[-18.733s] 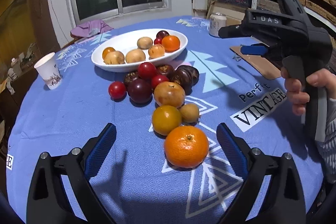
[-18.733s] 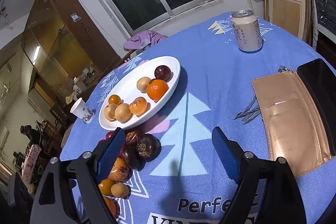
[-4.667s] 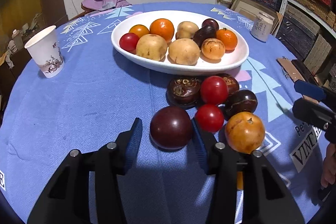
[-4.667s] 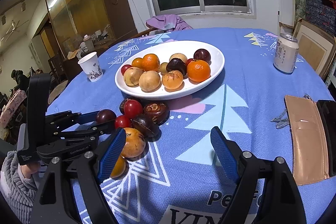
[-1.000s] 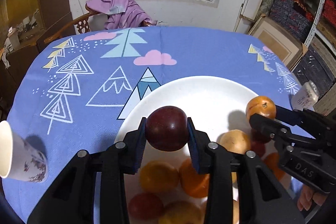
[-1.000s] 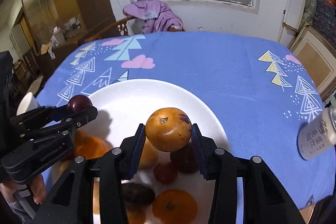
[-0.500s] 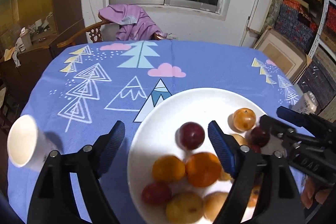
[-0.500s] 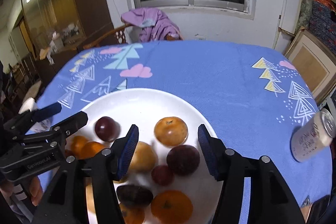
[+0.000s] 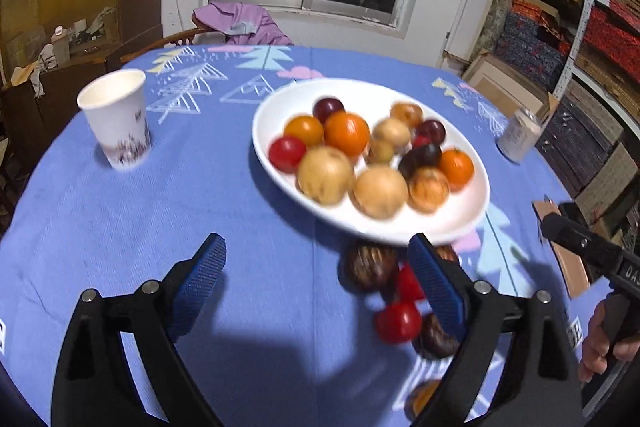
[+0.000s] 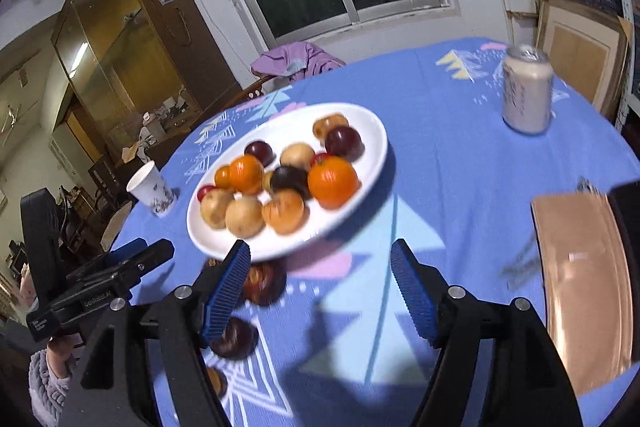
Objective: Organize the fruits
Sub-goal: 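Move both open grippers back toward the remaining fruit pile, then grasp a red cherry tomato with the left gripper while the right grasps a dark brown mangosteen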
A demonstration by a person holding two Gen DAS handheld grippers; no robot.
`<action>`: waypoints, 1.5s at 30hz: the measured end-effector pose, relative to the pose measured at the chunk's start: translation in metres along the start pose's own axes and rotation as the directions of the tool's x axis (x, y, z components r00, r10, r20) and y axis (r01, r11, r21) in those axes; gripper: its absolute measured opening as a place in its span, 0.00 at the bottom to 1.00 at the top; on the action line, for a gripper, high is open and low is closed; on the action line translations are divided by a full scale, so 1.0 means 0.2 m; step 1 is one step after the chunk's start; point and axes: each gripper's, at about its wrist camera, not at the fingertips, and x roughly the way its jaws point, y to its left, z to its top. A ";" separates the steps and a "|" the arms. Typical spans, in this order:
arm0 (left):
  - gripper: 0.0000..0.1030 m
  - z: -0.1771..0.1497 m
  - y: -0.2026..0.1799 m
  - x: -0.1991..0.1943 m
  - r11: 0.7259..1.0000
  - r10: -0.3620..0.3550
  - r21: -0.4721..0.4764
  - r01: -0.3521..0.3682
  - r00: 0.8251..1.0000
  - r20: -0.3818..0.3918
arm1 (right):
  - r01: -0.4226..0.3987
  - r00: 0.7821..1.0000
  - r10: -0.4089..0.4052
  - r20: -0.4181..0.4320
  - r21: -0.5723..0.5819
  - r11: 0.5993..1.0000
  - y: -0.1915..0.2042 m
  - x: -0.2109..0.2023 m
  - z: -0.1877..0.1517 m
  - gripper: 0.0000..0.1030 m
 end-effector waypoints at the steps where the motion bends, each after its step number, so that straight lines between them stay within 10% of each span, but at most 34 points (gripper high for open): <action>1: 0.88 -0.04 -0.02 0.00 1.000 -0.004 0.014 0.004 1.000 -0.008 | -0.004 1.000 0.004 -0.006 0.003 1.000 0.00 0.00 -0.01 0.72; 16: 0.94 -0.16 -0.11 0.09 0.991 0.008 0.133 0.004 0.996 -0.084 | -0.038 0.999 0.038 -0.033 0.018 0.999 -0.01 0.00 -0.04 0.72; 22: 0.95 -0.13 0.06 -0.03 0.967 0.223 0.123 -0.222 0.975 0.005 | -0.043 0.998 0.043 -0.037 0.008 0.999 0.00 0.01 -0.05 0.72; 27: 0.95 -0.15 0.25 -0.08 0.990 0.133 -0.047 -0.134 0.991 -0.031 | -0.066 0.995 0.059 -0.075 -0.102 0.993 0.12 0.05 -0.12 0.72; 45: 0.95 -0.22 -0.04 0.00 0.975 0.069 0.215 -0.055 0.996 -0.059 | -0.049 0.993 0.012 -0.121 -0.308 0.950 0.33 0.11 -0.27 0.54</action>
